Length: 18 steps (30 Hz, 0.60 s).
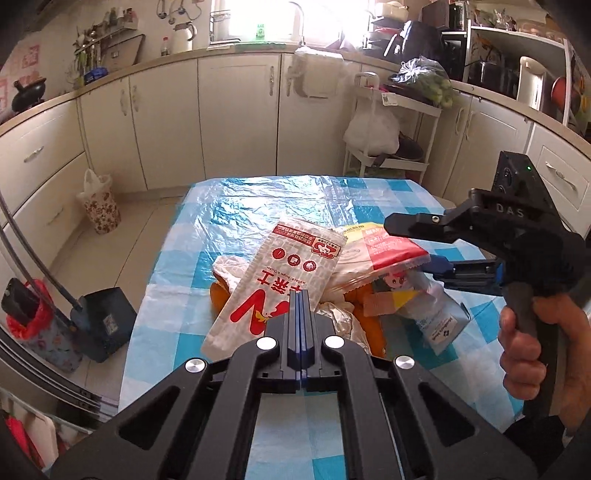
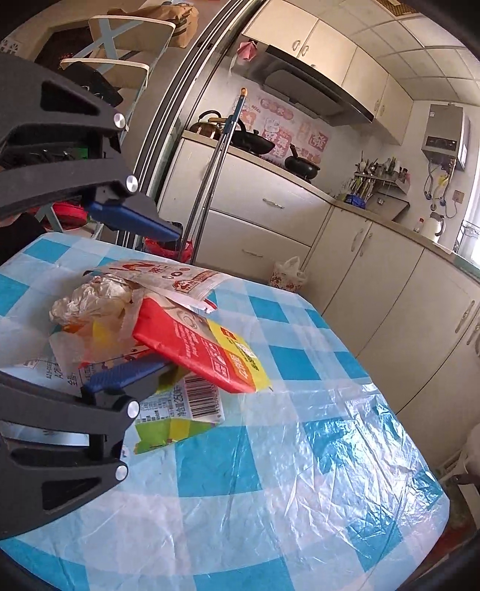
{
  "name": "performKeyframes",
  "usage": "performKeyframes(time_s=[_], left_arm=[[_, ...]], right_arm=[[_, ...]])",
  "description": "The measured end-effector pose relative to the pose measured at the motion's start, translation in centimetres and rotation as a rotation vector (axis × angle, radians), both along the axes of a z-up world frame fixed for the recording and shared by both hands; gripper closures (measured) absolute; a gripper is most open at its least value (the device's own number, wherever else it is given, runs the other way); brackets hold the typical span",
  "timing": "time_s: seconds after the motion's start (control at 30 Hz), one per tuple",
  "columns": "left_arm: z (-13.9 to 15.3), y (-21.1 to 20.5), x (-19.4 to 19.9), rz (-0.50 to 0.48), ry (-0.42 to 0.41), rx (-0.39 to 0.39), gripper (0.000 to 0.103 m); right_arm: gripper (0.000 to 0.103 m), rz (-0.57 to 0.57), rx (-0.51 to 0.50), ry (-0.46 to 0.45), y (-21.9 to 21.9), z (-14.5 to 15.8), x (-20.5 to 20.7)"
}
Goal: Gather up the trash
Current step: 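Grasp the white-and-red paper bag with the left gripper while the right grasps the red wrapper, then carry both items to the yellow basin and open both grippers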
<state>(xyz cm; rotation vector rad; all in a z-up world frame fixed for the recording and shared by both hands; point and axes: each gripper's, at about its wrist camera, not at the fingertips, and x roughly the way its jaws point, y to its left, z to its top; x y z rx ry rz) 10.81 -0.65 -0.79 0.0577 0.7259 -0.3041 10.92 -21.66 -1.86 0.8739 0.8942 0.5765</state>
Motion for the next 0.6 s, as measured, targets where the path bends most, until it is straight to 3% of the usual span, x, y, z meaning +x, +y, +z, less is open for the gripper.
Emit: performKeyframes(time_s=[0.07,0.1,0.13,0.17,0.2,0.3,0.4,0.47,0.53,0.6], left_arm=[[-0.5,-0.6,0.4,-0.025,0.006,0.061,0.094],[-0.8,-1.1,0.7,-0.028,0.01,0.098,0.073],[-1.0,-1.4,0.9,-0.02,0.001,0.127,0.043],[-1.2,-1.8,1.2,-0.011,-0.016,0.158,0.033],[-1.4,-2.3,1.6,-0.003,-0.036,0.186,0.026],[-2.2,-3.3,3.1,0.021,-0.036,0.262,0.02],[-2.7,-2.5,4.8,0.05,0.031,0.219,0.021],[-3.1,-1.5,5.4,0.054,0.087,0.145,0.036],[-3.8,-1.2,5.9,0.037,0.139,0.131,0.068],[-4.3,-0.7,6.1,0.037,0.166,0.111,0.093]], right_arm=[[0.061,-0.008,0.011,0.014,-0.1,-0.4,0.3],[0.074,-0.01,0.014,0.02,-0.2,-0.6,0.3],[0.083,-0.011,0.014,0.024,-0.2,-0.7,0.3],[0.085,-0.008,0.011,0.021,-0.2,-0.7,0.3],[0.092,-0.006,0.005,0.01,-0.1,-0.5,0.2],[0.097,-0.004,-0.014,-0.025,0.1,0.1,0.0],[0.099,-0.024,-0.015,-0.05,-0.1,0.7,-0.3],[0.099,-0.035,-0.003,-0.061,-0.3,0.9,-0.3],[0.099,-0.041,0.01,-0.076,-0.7,1.1,-0.5],[0.099,-0.039,0.015,-0.093,-0.7,1.4,-0.7]])
